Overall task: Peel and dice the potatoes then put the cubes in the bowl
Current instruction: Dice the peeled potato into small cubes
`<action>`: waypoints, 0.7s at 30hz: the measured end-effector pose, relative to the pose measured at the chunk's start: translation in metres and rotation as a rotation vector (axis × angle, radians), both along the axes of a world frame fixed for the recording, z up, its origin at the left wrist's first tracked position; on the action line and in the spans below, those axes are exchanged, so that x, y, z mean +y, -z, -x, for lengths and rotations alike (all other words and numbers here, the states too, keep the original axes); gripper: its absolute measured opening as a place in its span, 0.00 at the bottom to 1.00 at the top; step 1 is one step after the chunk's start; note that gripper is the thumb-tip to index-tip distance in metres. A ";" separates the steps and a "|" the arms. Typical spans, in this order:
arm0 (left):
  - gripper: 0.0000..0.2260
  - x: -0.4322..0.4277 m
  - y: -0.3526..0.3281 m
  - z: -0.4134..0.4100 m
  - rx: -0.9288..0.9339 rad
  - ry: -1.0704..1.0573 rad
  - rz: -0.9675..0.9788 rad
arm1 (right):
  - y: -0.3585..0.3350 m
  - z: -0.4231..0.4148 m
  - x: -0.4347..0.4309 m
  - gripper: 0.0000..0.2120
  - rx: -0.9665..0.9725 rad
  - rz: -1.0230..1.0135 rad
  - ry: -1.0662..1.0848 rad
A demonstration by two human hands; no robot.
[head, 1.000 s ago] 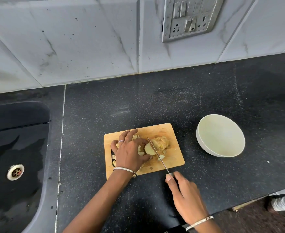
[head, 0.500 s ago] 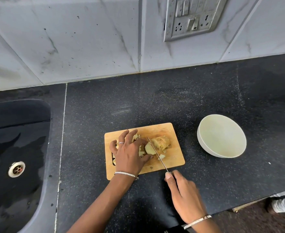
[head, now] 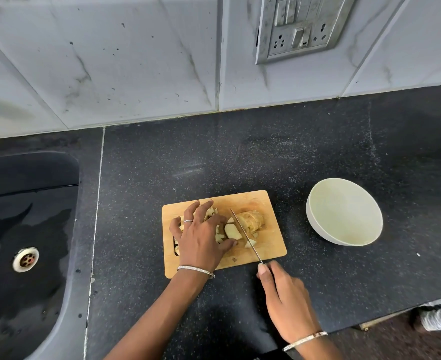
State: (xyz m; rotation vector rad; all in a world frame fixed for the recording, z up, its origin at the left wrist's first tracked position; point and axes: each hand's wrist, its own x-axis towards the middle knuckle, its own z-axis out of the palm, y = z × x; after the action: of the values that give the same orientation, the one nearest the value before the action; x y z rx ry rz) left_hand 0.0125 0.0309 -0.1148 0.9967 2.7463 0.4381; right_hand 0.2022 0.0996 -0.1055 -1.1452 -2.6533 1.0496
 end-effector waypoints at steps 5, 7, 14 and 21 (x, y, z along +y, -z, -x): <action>0.21 0.000 -0.002 -0.002 -0.002 -0.017 -0.008 | 0.000 -0.001 0.002 0.17 -0.048 -0.012 -0.024; 0.21 0.000 -0.002 -0.002 -0.002 -0.023 -0.012 | -0.001 -0.002 0.003 0.18 -0.055 -0.008 -0.021; 0.22 0.000 -0.001 -0.002 -0.003 -0.018 -0.029 | -0.005 -0.002 0.003 0.22 -0.017 0.006 -0.007; 0.20 0.000 0.001 -0.003 0.006 -0.015 -0.034 | -0.001 0.000 0.000 0.26 -0.098 0.018 -0.008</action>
State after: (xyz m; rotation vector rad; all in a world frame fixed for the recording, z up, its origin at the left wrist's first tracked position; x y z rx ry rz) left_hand 0.0152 0.0313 -0.1162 0.9870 2.7620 0.4870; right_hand 0.2023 0.0995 -0.1044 -1.2214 -2.7298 1.0477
